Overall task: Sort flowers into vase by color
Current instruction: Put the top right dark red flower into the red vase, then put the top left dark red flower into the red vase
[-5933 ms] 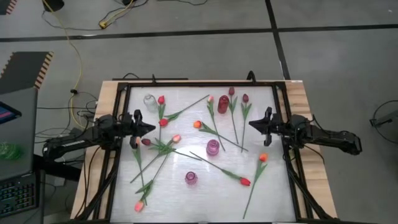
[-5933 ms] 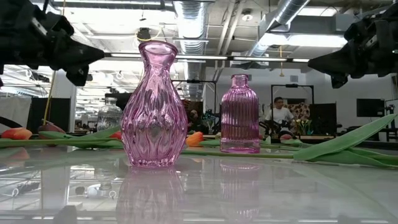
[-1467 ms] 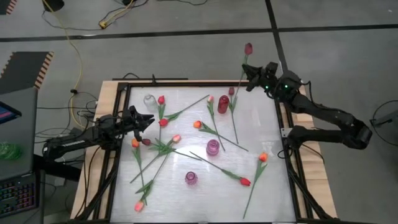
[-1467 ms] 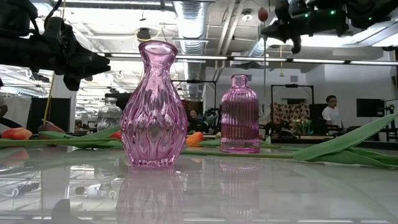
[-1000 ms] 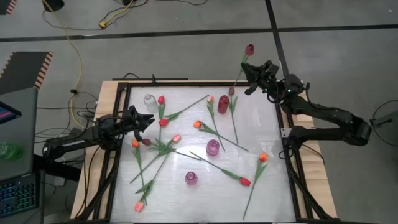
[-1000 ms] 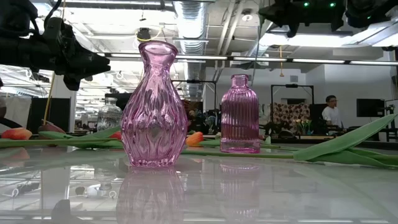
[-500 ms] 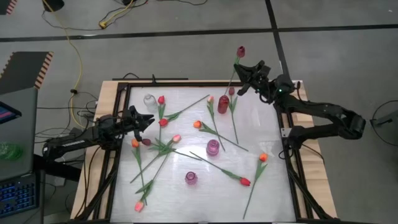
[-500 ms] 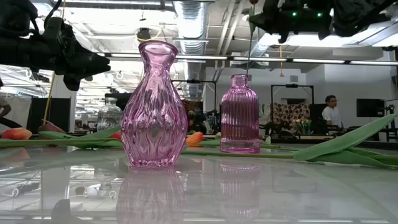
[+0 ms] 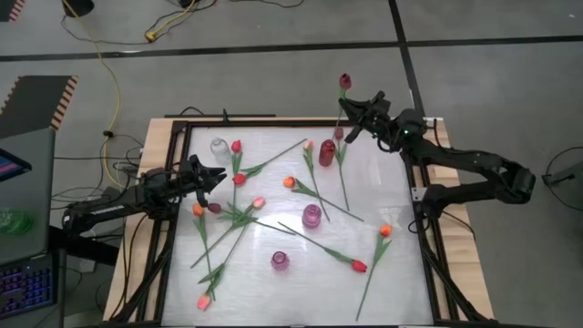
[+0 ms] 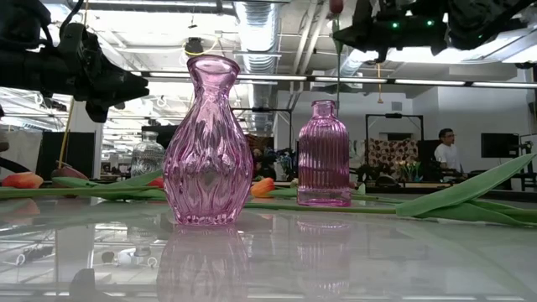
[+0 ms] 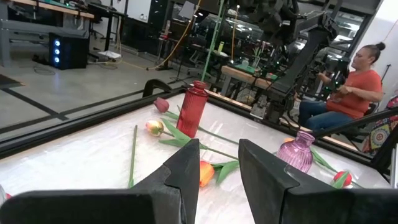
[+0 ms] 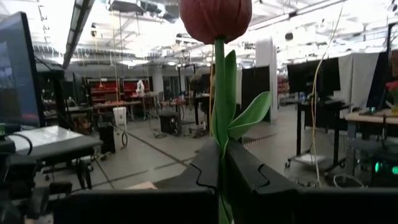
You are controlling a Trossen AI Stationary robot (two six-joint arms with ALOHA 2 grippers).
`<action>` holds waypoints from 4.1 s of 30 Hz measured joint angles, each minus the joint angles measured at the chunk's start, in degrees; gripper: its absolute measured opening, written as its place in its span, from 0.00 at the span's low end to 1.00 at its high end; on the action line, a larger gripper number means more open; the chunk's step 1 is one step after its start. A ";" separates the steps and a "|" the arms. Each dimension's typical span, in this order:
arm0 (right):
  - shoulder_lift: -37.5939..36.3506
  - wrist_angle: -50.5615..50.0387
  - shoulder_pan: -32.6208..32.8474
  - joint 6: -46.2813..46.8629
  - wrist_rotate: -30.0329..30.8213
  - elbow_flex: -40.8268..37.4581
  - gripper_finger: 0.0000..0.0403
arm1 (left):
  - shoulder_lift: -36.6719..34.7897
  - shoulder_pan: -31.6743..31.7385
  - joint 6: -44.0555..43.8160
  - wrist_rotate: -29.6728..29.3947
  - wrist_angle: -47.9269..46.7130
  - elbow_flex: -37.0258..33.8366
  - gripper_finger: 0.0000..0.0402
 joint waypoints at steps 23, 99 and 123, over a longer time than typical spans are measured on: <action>-0.02 -9.91 -0.03 0.96 0.02 0.00 0.30 | 0.00 -0.02 0.00 0.00 0.00 0.00 0.24; 19.97 -46.08 5.60 21.54 12.12 -3.48 0.58 | 0.00 0.00 0.00 0.13 0.00 0.00 0.24; 28.22 -40.99 6.86 21.53 15.28 -2.40 0.39 | 0.00 0.00 0.00 -0.02 0.02 0.00 0.24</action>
